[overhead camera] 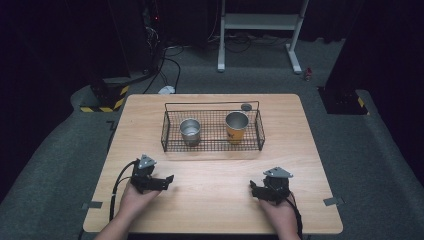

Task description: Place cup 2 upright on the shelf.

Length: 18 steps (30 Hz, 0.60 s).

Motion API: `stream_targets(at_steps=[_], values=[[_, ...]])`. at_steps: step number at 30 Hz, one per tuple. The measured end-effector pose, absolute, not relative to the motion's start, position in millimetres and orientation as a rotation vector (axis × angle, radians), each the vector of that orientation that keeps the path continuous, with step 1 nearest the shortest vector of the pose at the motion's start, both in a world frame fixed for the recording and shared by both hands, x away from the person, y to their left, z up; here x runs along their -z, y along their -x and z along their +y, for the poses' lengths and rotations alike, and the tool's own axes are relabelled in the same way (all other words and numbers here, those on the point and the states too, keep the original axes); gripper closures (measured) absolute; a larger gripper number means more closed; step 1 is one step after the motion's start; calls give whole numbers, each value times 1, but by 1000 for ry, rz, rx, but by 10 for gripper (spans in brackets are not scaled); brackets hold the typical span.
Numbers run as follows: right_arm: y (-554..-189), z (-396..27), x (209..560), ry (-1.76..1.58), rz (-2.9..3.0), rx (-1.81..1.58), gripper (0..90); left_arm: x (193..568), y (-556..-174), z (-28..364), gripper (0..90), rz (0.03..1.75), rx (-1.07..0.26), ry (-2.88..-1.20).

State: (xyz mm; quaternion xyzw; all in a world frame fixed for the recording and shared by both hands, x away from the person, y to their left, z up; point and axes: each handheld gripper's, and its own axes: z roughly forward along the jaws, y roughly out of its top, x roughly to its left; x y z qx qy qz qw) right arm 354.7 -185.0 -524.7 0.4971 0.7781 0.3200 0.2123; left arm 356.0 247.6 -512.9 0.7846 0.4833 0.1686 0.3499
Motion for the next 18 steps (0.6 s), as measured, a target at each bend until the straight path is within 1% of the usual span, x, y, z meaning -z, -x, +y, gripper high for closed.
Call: stream_targets(at_steps=[3, 9, 12, 14, 18], values=[[-355, -185, 525, -1381, 2161, -889, 169, 522, -350, 254, 47, 1266, -413, -2062], [-355, -187, 525, -1367, 2173, -898, 168, 529, -332, 269, 36, 1232, -520, -2090], [-355, -187, 525, -1359, 2182, -902, 160, 530, -329, 267, 30, 1243, -533, -2077], [-355, -187, 525, -1350, 2198, -896, 135, 530, -329, 267, 28, 1244, -538, -2075], [-355, -186, 525, -1346, 2200, -896, 131, 531, -328, 267, 26, 1247, -534, -2064]])
